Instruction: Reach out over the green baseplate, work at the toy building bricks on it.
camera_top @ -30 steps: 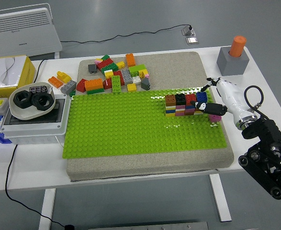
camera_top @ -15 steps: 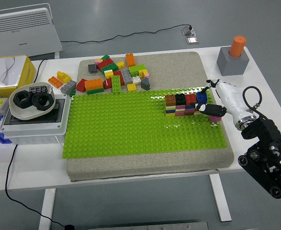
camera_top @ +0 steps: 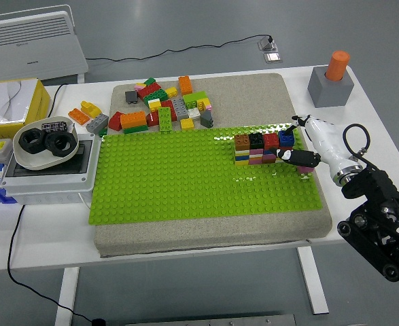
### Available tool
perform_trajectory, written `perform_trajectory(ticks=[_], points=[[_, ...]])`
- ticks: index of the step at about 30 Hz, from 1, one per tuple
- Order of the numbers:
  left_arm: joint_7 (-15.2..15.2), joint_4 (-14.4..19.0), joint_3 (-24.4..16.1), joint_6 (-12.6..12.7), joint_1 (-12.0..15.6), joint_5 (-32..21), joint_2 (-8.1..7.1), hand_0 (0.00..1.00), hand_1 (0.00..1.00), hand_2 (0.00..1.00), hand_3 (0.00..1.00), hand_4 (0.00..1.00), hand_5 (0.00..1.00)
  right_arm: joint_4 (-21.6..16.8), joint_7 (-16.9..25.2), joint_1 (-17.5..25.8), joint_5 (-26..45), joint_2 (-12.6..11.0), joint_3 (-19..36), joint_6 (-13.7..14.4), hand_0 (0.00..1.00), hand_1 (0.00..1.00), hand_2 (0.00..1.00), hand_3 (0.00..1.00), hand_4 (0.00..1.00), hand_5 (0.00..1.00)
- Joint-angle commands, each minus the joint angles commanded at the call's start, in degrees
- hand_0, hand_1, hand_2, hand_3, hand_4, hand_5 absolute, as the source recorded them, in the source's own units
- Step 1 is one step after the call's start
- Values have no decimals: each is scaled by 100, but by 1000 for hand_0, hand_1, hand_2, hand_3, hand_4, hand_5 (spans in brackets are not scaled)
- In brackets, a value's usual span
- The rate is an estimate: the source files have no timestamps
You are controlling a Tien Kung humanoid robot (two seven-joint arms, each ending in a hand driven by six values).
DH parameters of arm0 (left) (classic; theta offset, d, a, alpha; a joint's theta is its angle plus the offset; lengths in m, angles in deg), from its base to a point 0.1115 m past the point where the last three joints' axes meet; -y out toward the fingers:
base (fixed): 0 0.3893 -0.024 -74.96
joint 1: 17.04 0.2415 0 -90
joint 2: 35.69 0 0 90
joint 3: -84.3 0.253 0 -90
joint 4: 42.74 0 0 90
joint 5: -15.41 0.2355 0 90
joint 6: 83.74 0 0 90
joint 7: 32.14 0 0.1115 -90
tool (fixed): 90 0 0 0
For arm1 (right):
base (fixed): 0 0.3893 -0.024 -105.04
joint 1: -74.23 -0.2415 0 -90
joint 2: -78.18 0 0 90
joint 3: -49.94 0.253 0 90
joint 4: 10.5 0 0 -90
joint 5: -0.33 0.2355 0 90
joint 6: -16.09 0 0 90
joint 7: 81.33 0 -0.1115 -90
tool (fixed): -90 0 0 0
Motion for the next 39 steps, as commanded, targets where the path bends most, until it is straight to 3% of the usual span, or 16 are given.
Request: perform_trajectory(ticks=[39], points=[[25, 0, -33, 34, -7, 0, 6, 700, 466, 422, 499, 402, 191, 146, -17, -18, 4, 25, -86, -30, 781, 800, 856, 573, 895, 539]])
